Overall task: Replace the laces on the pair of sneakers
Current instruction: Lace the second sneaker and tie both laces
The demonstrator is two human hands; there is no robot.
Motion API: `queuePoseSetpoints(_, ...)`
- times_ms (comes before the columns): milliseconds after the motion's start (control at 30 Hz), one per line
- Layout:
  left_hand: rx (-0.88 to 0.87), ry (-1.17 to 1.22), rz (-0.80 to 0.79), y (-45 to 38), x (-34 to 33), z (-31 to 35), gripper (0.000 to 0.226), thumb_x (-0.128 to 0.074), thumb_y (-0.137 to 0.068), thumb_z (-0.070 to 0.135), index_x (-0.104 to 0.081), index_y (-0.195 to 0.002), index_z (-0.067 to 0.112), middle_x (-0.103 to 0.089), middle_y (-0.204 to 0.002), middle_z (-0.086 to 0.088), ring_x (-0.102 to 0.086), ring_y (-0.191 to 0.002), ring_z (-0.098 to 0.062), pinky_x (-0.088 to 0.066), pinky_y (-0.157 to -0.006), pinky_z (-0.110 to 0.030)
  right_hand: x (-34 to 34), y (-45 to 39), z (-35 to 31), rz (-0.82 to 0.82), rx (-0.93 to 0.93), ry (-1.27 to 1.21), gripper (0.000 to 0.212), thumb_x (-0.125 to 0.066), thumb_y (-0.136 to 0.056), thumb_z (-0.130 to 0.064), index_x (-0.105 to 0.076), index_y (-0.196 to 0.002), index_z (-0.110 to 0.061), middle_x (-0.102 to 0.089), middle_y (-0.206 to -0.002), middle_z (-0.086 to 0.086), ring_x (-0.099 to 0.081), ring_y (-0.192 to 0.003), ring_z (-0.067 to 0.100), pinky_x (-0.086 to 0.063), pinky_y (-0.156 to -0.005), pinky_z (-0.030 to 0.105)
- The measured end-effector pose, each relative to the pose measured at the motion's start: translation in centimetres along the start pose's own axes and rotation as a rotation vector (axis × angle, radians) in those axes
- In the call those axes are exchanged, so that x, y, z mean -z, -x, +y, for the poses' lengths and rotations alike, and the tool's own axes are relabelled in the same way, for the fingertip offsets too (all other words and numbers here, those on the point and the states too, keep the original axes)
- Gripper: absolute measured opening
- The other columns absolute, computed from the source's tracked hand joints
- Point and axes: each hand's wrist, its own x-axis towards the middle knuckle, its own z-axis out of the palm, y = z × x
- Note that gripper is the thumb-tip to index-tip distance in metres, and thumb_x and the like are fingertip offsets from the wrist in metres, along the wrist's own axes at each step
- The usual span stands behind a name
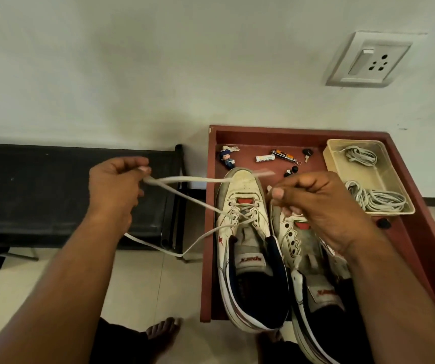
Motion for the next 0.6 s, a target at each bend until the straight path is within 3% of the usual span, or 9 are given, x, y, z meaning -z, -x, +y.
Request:
queuePoseSetpoints(67,-0.051,-0.288,-0.054,0.2,-0.5,-0.9,0.019,-0.069,-0.09,0.021,-0.072,-0.109,0.019,-0.071,-0.1,-0.004,-0.065,-0.075,-0.013,-0.059,-0.064,-0.026,0.3,-0.2,0.4,0.034,-0.02,0.097,0.008,-0.073,-0.077,-0.016,-0.077,-0.084,-0.013,-0.071,-0.066,-0.003,-0.056,-0.053,0.004,-0.049,-0.057,0.015)
queuePoseSetpoints(100,-0.087,-0.336,-0.104,0.6,-1.1,-1.0,0.018,-0.069,-0.09,0.022,-0.071,-0.108,0.02,-0.071,-0.097,-0.001,-0.067,-0.077,-0.013,-0.059,-0.066,-0.027,0.0,-0.3,0.7,0.007,-0.038,0.161,0.008,-0.073,-0.079,-0.018,-0.077,-0.086,-0.016,-0.072,-0.07,-0.007,-0.058,-0.056,0.002,-0.05,-0.06,0.015)
queuePoseSetpoints(167,-0.095,-0.312,-0.259,2.0,-2.9,-0.7,0.012,-0.066,-0.093,0.019,-0.071,-0.103,0.021,-0.071,-0.093,0.003,-0.067,-0.068,-0.01,-0.052,-0.055,-0.018,-0.8,-0.7,1.6,-0.05,-0.059,0.318,0.007,-0.072,-0.083,-0.023,-0.077,-0.088,-0.023,-0.072,-0.071,-0.015,-0.061,-0.062,-0.001,-0.051,-0.065,0.017)
queuePoseSetpoints(233,-0.046,-0.303,-0.356,2.6,-4.3,-1.2,0.016,-0.064,-0.093,0.016,-0.069,-0.107,0.022,-0.069,-0.096,0.003,-0.065,-0.067,-0.011,-0.049,-0.055,-0.02,-1.3,-1.1,2.6,-0.04,-0.044,0.422,0.005,-0.073,-0.084,-0.026,-0.076,-0.085,-0.03,-0.072,-0.075,-0.015,-0.063,-0.068,-0.004,-0.048,-0.066,0.014)
queuePoseSetpoints(333,0.131,-0.217,-0.263,1.9,-4.6,-2.8,0.026,-0.063,-0.094,0.011,-0.065,-0.12,0.016,-0.067,-0.104,-0.005,-0.061,-0.078,-0.016,-0.049,-0.06,-0.028,-1.5,-1.3,3.2,-0.036,-0.024,0.457,0.014,-0.073,-0.084,-0.022,-0.073,-0.079,-0.034,-0.07,-0.075,-0.014,-0.063,-0.071,-0.005,-0.046,-0.063,0.007)
queuePoseSetpoints(400,0.275,-0.187,-0.237,1.8,-4.7,-3.5,0.026,-0.062,-0.095,0.009,-0.063,-0.12,0.013,-0.065,-0.095,-0.006,-0.057,-0.072,-0.016,-0.049,-0.058,-0.03,-1.6,-1.4,3.3,-0.034,-0.016,0.47,0.015,-0.074,-0.084,-0.021,-0.073,-0.078,-0.035,-0.07,-0.074,-0.013,-0.064,-0.07,-0.002,-0.047,-0.062,0.008)
queuePoseSetpoints(500,0.391,-0.229,-0.381,2.9,-5.6,-3.6,0.015,-0.058,-0.098,0.017,-0.066,-0.11,0.012,-0.064,-0.078,-0.005,-0.054,-0.057,-0.014,-0.044,-0.045,-0.024,-2.0,-1.6,3.6,-0.055,-0.022,0.491,0.01,-0.073,-0.085,-0.024,-0.075,-0.08,-0.032,-0.072,-0.075,-0.012,-0.065,-0.069,-0.001,-0.049,-0.064,0.011)
queuePoseSetpoints(600,0.443,-0.259,-0.476,3.7,-6.3,-3.8,0.032,-0.052,-0.101,0.033,-0.067,-0.1,0.004,-0.058,-0.068,-0.007,-0.05,-0.052,-0.017,-0.041,-0.05,-0.026,-2.2,-1.6,4.0,-0.098,-0.035,0.476,0.012,-0.072,-0.086,-0.022,-0.074,-0.078,-0.032,-0.071,-0.073,-0.014,-0.063,-0.066,-0.003,-0.046,-0.064,0.015)
